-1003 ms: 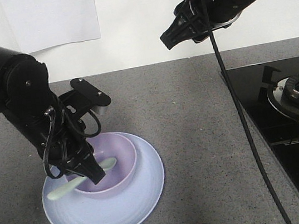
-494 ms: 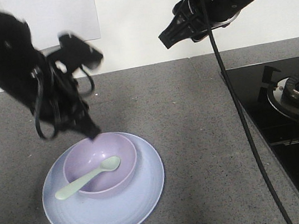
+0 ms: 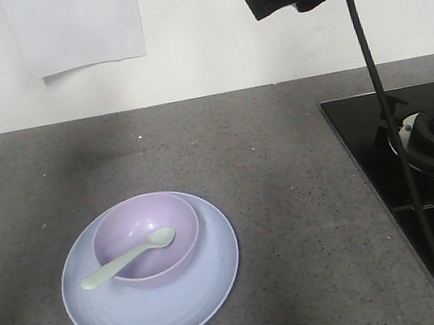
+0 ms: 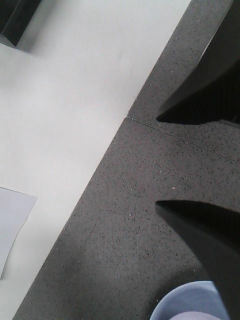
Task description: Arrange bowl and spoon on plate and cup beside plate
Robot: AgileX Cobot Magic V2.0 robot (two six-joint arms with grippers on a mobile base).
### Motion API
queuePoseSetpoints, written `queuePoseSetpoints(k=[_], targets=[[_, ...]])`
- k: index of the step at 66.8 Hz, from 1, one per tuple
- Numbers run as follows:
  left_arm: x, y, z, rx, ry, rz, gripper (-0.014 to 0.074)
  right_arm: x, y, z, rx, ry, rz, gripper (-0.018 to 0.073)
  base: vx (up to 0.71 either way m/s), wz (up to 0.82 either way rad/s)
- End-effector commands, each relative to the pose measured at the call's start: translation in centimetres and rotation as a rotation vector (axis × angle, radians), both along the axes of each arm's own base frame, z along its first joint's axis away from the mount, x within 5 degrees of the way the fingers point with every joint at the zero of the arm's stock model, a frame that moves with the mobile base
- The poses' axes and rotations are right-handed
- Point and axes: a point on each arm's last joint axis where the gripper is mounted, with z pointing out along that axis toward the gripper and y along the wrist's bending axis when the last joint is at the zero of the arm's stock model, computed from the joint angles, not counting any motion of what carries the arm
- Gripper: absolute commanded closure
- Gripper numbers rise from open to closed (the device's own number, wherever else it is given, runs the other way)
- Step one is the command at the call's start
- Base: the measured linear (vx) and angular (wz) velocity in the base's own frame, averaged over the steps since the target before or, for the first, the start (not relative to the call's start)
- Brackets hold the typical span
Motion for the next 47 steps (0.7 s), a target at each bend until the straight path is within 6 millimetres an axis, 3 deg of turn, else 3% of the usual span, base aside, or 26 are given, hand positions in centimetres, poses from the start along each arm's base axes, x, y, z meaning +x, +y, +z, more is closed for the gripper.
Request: queuePoseSetpoints(k=[1,13,26,35,47], targets=[[-2.2,2.5,2.7,-0.018,-0.148,0.092,0.0351,-0.9,-0.7,2.5,0.043,-0.122,0.007,0.0214,0.0,0.0],[-2.8,5.6,3.6,-0.022,-0.239,0.328,0.0351,-1.0,-0.8,2.4,0.04,-0.117,0.006,0.0214,0.0,0.0],[-2.6,7.3,3.7,-0.023,-0.264,0.404,0.0351,-1.0,-0.8,2.4,0.04,-0.117,0.006,0.0214,0.0,0.0],[-1.2,8.9,3.3,-0.05,-0.288,0.491,0.0351,-0.9,-0.7,2.5,0.042,-0.121,0.007,0.0214,0.0,0.0],[1.8,9.4,1.4,-0.119,-0.213,0.47,0.0351,-0.9,-0.7,2.5,0.043,-0.123,0.007,0.0214,0.0,0.0]])
